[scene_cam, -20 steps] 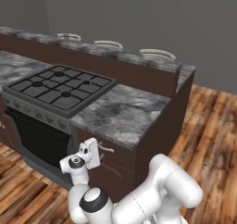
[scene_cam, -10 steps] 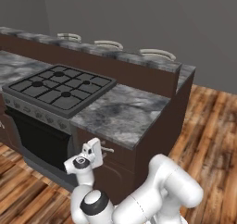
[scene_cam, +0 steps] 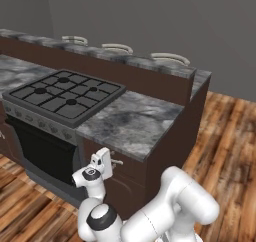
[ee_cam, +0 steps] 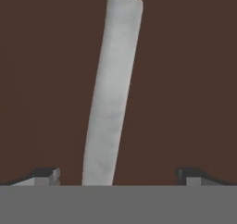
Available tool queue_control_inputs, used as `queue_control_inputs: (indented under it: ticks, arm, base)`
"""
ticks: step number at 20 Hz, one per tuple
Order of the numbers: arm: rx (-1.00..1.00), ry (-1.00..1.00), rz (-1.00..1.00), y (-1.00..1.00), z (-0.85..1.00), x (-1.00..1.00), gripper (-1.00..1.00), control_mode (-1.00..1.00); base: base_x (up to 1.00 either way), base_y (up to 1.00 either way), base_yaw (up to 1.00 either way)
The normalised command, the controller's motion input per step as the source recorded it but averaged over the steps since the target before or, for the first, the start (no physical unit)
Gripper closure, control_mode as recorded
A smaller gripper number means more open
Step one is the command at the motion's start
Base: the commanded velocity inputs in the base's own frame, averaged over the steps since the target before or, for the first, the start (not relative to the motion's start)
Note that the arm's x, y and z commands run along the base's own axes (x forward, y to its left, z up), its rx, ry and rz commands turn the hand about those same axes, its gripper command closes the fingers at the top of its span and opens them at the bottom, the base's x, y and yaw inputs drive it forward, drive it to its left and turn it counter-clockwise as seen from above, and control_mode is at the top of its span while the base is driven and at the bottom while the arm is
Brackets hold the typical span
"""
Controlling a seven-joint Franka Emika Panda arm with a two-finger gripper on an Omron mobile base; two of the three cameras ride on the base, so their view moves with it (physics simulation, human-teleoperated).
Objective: Take a straw from the drawer in front and place it inside the glass cup on the dining counter.
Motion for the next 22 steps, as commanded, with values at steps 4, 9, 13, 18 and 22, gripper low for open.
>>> queue_control_inputs:
  ticks: [4,9,13,18,22]
  arm:
    - [-0.06,-0.04,0.00,0.22,-0.30,0.22,-1.00,-1.00]
    - [-0.07,-0.04,0.00,0.30,-0.33,0.22,-1.00,-1.00]
    - [-0.08,-0.05,0.00,0.22,-0.29,0.28,-1.00,-1.00]
    - [-0.08,-0.06,0.00,0.06,-0.22,0.34,-1.00,-1.00]
    - [-0.09,-0.08,-0.01,0.00,-0.14,0.29,1.00,-1.00]
  base:
    - [0.00,0.00,0.00]
    - [0.00,0.00,0.00]
    - [0.00,0.00,0.00]
    - [0.00,0.00,0.00]
    - [0.00,0.00,0.00]
